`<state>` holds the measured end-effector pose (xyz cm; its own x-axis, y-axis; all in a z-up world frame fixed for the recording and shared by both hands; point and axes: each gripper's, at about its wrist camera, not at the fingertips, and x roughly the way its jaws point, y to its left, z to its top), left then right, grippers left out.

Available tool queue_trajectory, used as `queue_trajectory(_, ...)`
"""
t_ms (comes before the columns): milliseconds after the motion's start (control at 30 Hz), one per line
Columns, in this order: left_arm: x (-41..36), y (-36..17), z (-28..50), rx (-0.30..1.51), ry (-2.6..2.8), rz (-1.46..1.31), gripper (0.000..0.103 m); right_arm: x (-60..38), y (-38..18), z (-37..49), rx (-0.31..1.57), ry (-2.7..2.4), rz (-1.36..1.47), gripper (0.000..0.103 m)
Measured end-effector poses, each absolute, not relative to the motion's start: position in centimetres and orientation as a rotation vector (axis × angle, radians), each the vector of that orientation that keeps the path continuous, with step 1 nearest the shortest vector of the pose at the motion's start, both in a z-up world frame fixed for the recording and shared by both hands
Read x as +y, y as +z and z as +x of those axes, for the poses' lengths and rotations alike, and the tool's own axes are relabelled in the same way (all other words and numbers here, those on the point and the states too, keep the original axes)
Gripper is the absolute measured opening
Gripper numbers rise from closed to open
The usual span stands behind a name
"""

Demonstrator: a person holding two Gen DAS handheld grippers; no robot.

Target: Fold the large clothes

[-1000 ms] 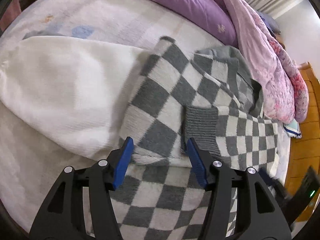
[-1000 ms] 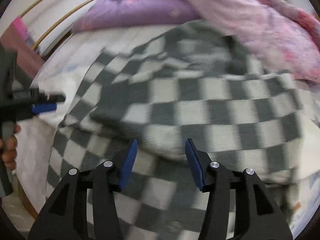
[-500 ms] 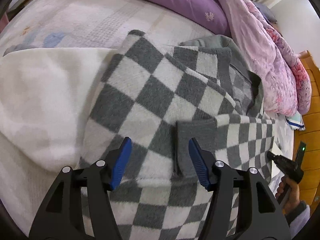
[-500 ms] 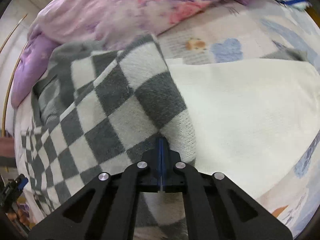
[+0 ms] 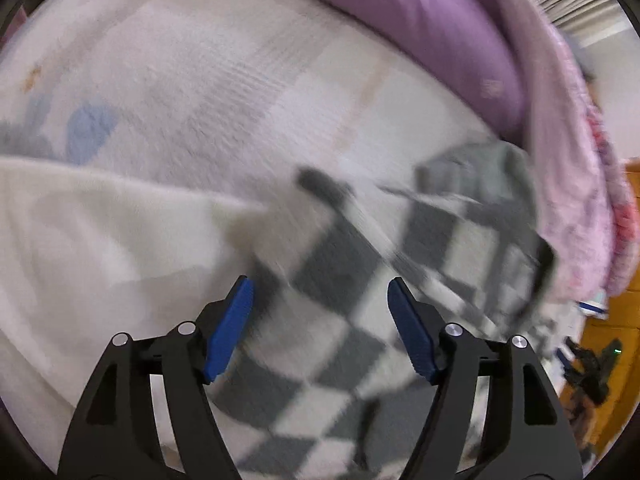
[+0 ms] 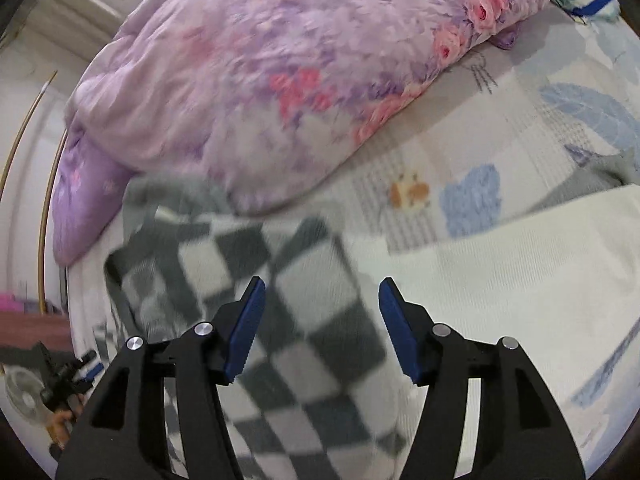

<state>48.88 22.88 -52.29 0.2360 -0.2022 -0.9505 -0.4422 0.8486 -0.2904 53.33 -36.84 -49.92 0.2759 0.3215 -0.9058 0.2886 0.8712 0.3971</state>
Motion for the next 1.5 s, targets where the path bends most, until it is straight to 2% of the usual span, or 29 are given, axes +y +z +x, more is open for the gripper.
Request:
queue_trajectory(133, 23.2, -53.4, 51.4, 1.379, 0.172, -0.55, 0.071, -37.2, -51.9, 55.4, 1.362, 0.004, 0.633, 0.056)
queue_trajectory(300, 23.2, -54.9, 53.7, 1.435, 0.191, -0.473, 0.069, -36.5, -53.9, 56.8, 1.437, -0.015, 0.598, 0.056)
queue_trajectory(367, 23.3, -55.0, 54.3, 1.441, 0.189, -0.467, 0.058, -36.4, -54.2, 56.9, 1.447, -0.013, 0.603, 0.056)
queue_trajectory(467, 22.9, -55.0, 55.1, 1.471, 0.19, -0.418, 0.049, -36.1, -54.6, 57.2, 1.461, -0.02, 0.589, 0.056)
queue_trajectory(500, 22.7, -55.2, 55.3, 1.487, 0.189, -0.388, 0.048, -36.1, -54.7, 57.2, 1.464, -0.023, 0.584, 0.05)
queue_trajectory(533, 22.6, -55.3, 55.4, 1.491, 0.191, -0.368, 0.039, -36.2, -54.6, 57.2, 1.45, -0.024, 0.58, 0.042)
queue_trajectory(567, 22.5, -55.3, 55.4, 1.494, 0.19, -0.349, 0.031, -35.8, -54.4, 57.4, 1.44, -0.014, 0.58, 0.029)
queue_trajectory(667, 22.0, -54.4, 55.1, 1.465, 0.18, -0.3, 0.021, -34.1, -53.4, 57.3, 1.42, 0.011, 0.475, 0.021)
queue_trajectory(833, 22.2, -51.0, 52.8, 1.356, 0.162, -0.294, 0.014, -33.4, -50.4, 55.6, 1.346, 0.048, 0.412, 0.016)
queue_trajectory(1033, 21.7, -45.0, 47.3, 1.211, 0.106, -0.324, 0.014, -33.7, -44.6, 50.7, 1.209, 0.14, 0.431, 0.015)
queue_trajectory(1300, 20.5, -39.7, 37.2, 1.084, 0.109, -0.447, 0.014, -35.5, -38.4, 40.4, 1.1, 0.202, 0.501, 0.014)
queue_trajectory(1500, 21.5, -38.8, 26.8, 1.068, 0.091, -0.611, 0.014, -37.8, -36.4, 31.0, 1.112, 0.206, 0.571, 0.014)
